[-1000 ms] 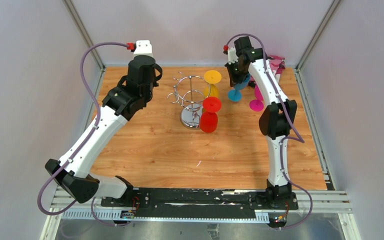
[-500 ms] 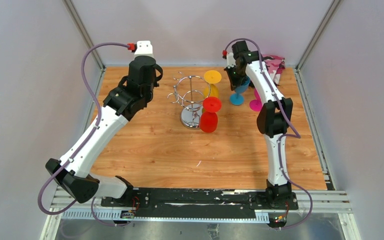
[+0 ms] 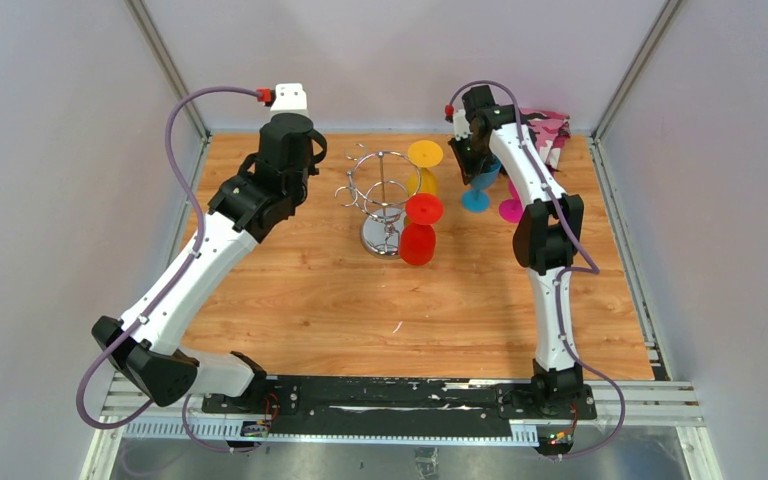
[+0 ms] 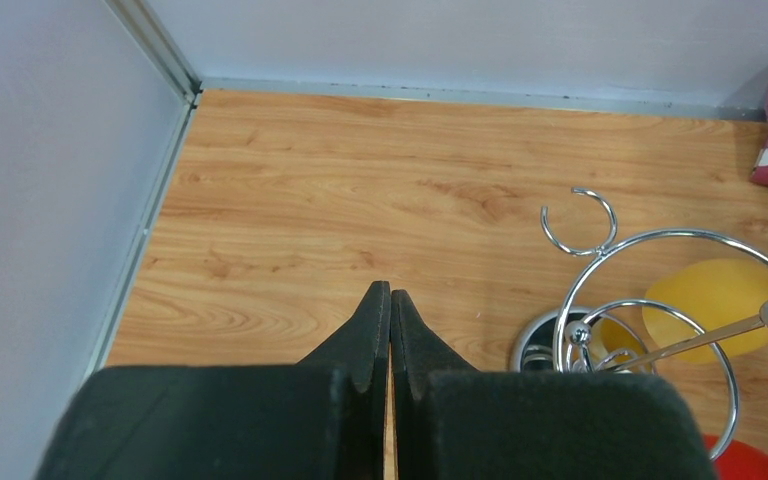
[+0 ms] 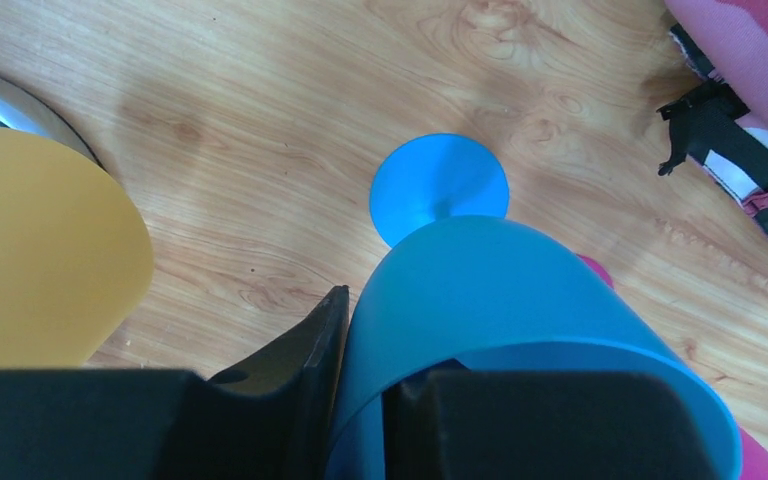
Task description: Take the wine glass off the wine glass rack
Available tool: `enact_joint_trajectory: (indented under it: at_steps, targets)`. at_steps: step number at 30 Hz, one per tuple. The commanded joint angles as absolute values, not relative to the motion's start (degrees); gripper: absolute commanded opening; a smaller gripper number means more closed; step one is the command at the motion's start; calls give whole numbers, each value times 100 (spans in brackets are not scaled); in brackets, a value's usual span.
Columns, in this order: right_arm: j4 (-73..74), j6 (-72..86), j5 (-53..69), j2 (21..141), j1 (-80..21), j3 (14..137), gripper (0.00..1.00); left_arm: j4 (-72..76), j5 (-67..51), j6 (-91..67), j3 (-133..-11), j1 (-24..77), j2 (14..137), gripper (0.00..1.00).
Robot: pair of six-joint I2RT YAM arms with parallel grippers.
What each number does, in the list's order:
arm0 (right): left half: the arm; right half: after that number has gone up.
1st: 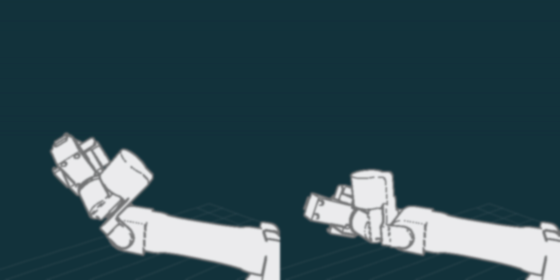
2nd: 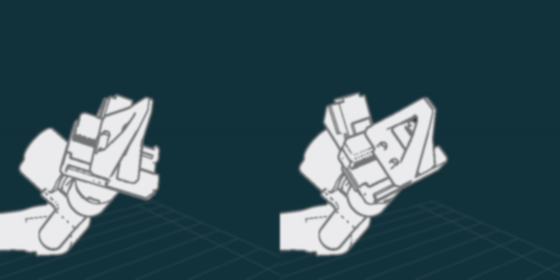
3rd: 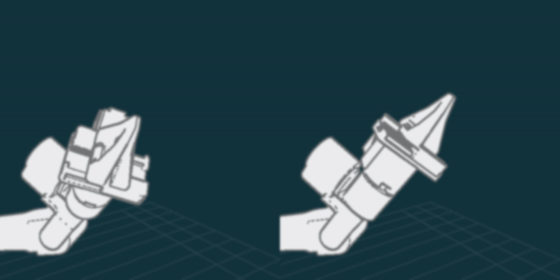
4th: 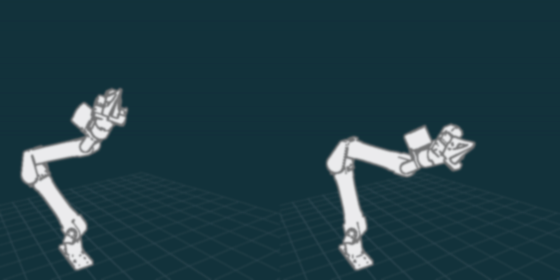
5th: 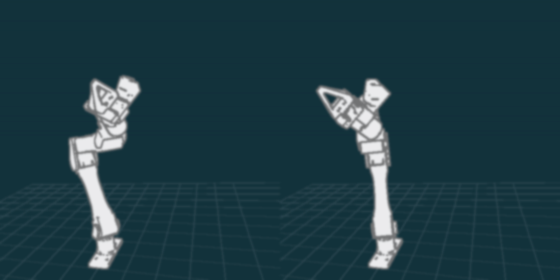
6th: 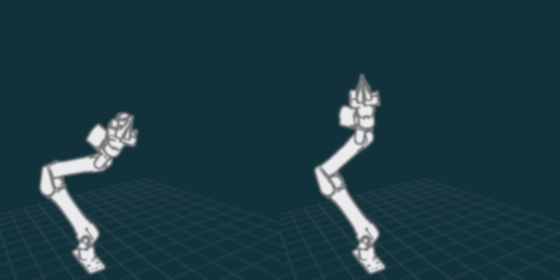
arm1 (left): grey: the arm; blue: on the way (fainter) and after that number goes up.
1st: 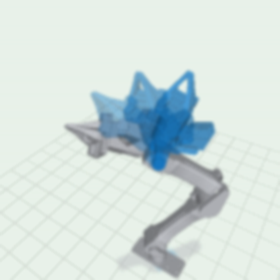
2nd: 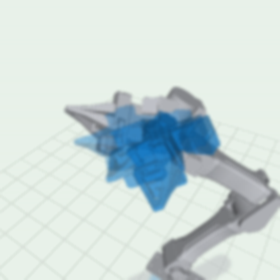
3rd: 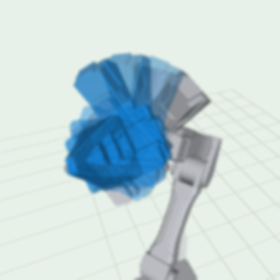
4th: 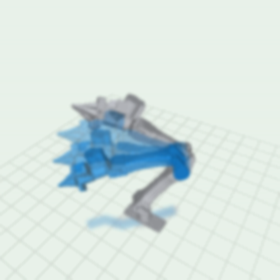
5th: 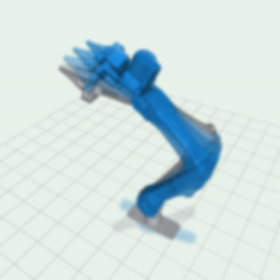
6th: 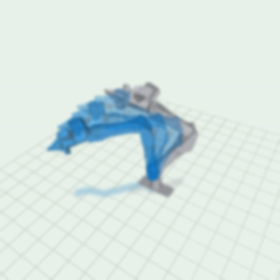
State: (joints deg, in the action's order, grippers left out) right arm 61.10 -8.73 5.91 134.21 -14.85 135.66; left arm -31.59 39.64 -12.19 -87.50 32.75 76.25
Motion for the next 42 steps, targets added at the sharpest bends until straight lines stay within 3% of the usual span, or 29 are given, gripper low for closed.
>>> enact_joint_trajectory:
  at_steps: [1, 7, 13, 31, 42]
  targets:
    - [6133, -861, 559, 13333, -1538, 13416, 24, -3029, 4082, -1195, -8684, 3272, 7549, 0]
    - [6100, -844, 577, 13209, -1538, 13394, 38, -3034, 4096, -1187, -8649, 3269, 7519, 0]
    - [6105, -814, 569, 12918, -1558, 13385, 42, -3035, 4097, -1186, -8631, 3269, 7514, 0]
    - [5637, -553, 235, 11230, -1757, 12961, 41, -3032, 4025, -1200, -8648, 3266, 7559, 0]
    - [3458, 1203, 2517, 9797, -1740, 11036, 35, -2953, 3955, -1165, -8614, 3262, 7518, 0]
